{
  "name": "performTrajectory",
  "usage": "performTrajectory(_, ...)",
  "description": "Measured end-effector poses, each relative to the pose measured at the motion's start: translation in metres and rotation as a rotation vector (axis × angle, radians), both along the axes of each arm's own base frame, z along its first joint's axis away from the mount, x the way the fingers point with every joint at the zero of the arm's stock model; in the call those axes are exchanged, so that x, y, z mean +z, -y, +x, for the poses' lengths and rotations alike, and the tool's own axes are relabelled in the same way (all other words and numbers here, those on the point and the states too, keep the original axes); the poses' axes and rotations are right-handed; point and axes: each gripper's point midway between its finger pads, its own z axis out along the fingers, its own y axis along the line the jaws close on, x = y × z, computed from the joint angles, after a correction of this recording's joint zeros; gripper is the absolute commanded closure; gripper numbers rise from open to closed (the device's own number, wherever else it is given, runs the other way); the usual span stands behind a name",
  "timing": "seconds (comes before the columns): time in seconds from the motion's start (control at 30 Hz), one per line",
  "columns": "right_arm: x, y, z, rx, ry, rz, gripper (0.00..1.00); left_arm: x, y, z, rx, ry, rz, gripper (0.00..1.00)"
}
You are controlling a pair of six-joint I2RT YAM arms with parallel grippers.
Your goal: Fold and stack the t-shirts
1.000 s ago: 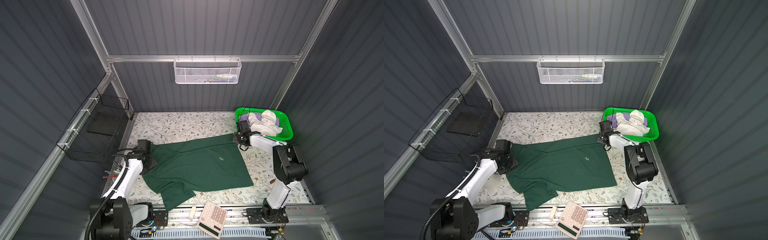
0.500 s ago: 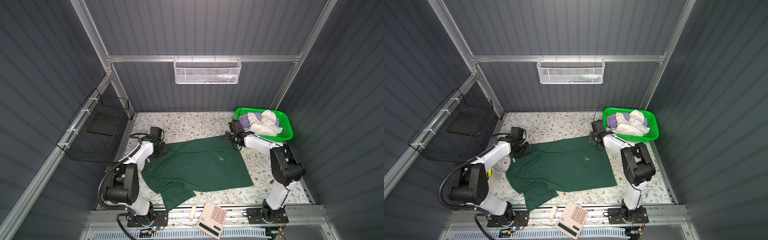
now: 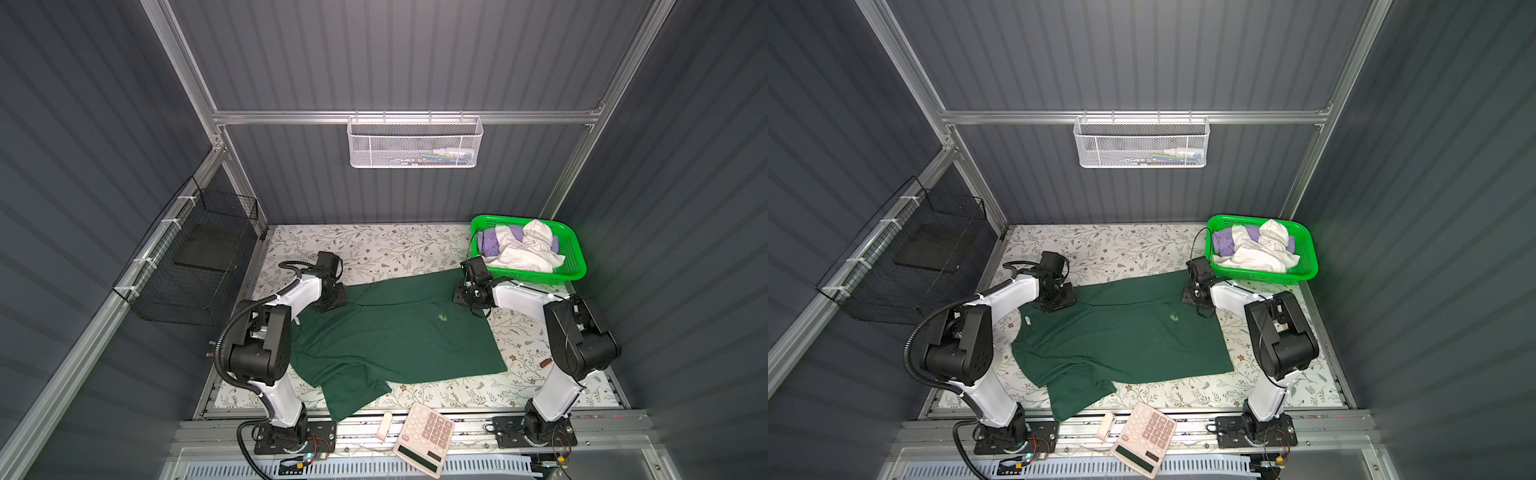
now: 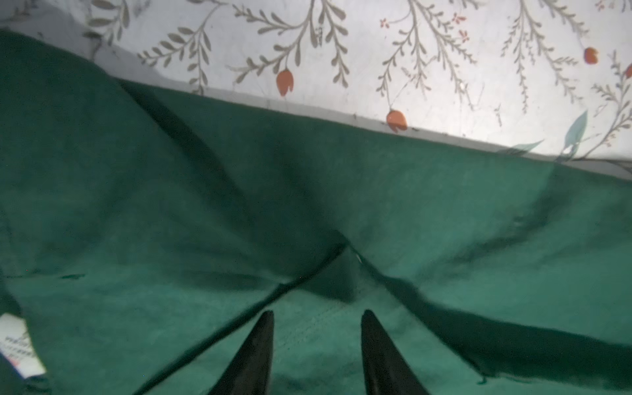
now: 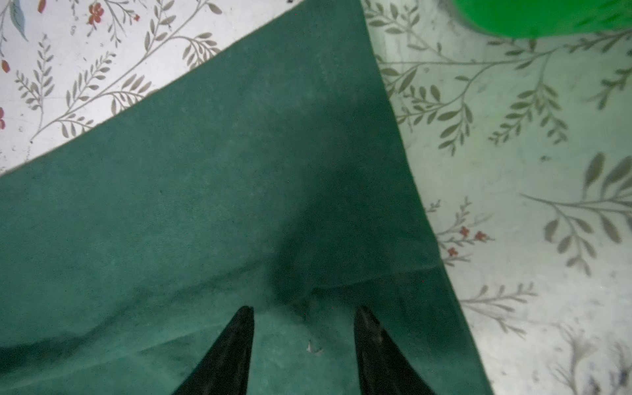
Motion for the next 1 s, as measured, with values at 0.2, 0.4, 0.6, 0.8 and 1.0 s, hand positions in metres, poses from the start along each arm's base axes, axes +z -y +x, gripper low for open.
performTrajectory(0.2, 0.000, -0.002, 0.000, 0.002, -0.003, 0.014, 0.50, 0.000, 0.004, 0.012, -0.006, 0.010, 0.003, 0.57)
performTrajectory(0.4, -0.002, -0.002, -0.002, 0.002, -0.009, 0.013, 0.50, -0.008, 0.007, 0.016, -0.011, -0.007, 0.015, 0.60)
performTrajectory(0.6, -0.003, -0.002, -0.004, 0.001, -0.011, 0.015, 0.51, -0.011, 0.008, 0.017, -0.013, -0.013, 0.023, 0.69)
performTrajectory(0.8, -0.003, -0.004, -0.003, 0.007, -0.007, 0.027, 0.51, -0.014, 0.010, 0.016, -0.017, -0.020, 0.025, 0.84)
performTrajectory(1.0, -0.003, -0.005, -0.003, 0.010, -0.006, 0.033, 0.50, -0.017, 0.009, 0.015, -0.012, -0.028, 0.028, 1.00)
